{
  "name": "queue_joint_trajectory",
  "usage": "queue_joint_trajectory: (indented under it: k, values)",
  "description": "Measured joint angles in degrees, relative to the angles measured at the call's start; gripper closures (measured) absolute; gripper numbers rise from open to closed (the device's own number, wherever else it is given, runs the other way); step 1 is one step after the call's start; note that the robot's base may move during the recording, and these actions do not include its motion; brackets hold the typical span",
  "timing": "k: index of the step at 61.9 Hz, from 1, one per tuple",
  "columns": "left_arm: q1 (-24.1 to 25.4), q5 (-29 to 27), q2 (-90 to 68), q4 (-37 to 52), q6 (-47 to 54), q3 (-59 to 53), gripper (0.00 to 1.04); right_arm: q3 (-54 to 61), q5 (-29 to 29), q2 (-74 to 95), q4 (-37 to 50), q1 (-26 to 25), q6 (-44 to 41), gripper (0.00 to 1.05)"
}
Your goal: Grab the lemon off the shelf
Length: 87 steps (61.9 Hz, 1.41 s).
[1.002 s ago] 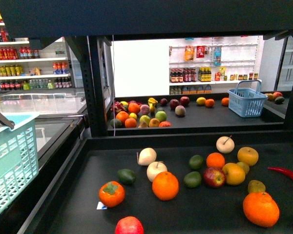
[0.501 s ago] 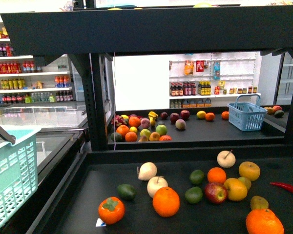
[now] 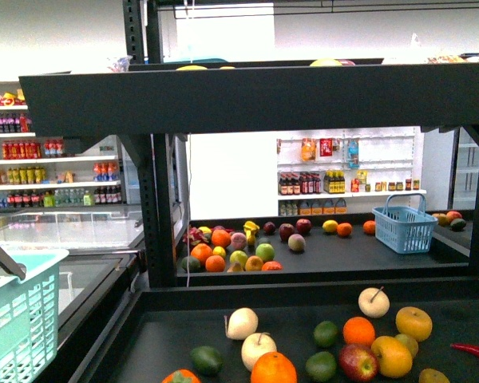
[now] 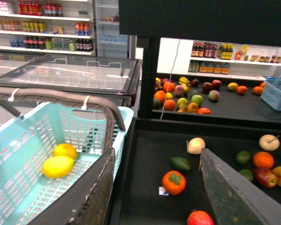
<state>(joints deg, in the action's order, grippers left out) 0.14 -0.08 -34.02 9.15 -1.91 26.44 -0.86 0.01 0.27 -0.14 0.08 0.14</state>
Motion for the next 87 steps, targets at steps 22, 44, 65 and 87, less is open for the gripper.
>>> queue_joint_trajectory:
  k: [22,44,65,87]
  values:
    - [-0.04,0.07,10.08,4.04,1.27,-16.2,1.02,0.0,-0.04,0.0,0.0,0.0,0.0,0.07]
    - [-0.04,0.07,18.36,2.45,1.27,-22.23,1.02,0.0,-0.02,0.0,0.0,0.0,0.0,0.07]
    - [-0.04,0.04,32.74,-8.59,1.31,-25.66,1.02,0.0,-0.02,0.0,0.0,0.0,0.0,0.07]
    - [-0.04,0.04,33.66,-8.96,1.31,-25.66,0.71,0.0,-0.07,-0.02,0.02,0.0,0.0,0.07]
